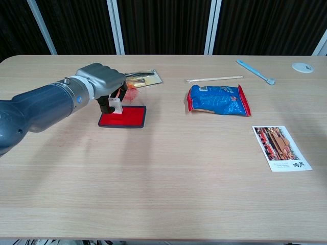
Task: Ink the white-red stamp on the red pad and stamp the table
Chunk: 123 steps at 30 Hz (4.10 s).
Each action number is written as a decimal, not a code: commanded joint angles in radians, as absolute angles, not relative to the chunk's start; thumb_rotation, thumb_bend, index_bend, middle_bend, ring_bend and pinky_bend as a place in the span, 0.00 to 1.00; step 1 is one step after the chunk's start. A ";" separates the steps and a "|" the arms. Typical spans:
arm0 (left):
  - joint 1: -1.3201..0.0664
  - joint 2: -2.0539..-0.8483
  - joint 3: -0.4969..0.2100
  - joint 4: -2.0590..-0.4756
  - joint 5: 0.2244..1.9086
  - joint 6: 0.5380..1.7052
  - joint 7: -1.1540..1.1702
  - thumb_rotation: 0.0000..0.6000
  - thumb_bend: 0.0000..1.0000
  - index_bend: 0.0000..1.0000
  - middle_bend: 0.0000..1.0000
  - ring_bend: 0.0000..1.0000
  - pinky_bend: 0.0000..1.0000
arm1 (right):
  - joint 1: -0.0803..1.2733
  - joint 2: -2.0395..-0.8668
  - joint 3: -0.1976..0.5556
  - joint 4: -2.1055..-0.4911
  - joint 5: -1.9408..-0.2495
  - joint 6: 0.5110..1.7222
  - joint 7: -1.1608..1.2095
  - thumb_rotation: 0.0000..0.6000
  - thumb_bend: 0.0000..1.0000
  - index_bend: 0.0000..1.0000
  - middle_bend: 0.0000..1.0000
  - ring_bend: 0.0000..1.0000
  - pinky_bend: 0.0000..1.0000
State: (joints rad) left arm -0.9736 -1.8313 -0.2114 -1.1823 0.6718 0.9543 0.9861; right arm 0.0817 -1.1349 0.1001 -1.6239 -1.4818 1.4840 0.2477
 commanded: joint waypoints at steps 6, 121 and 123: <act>-0.987 -1.850 -0.207 -1.148 0.659 0.939 0.982 1.00 0.53 0.72 0.72 0.48 0.51 | 0.082 -1.135 0.101 -1.624 -1.479 1.482 0.250 1.00 0.11 0.00 0.00 0.00 0.19; -0.847 -1.716 -0.043 -1.417 0.723 1.103 0.984 1.00 0.38 0.68 0.68 0.48 0.52 | 0.081 -1.139 0.101 -1.620 -1.487 1.490 0.251 1.00 0.11 0.00 0.00 0.00 0.19; -0.846 -1.718 -0.044 -1.414 0.718 1.102 0.989 1.00 0.37 0.66 0.66 0.47 0.51 | 0.081 -1.139 0.101 -1.620 -1.487 1.490 0.251 1.00 0.11 0.00 0.00 0.00 0.19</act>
State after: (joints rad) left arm -0.8465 -1.7171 -0.0433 -1.4152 0.7189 1.1022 0.9886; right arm 0.0811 -1.1394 0.1007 -1.6197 -1.4872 1.4902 0.2512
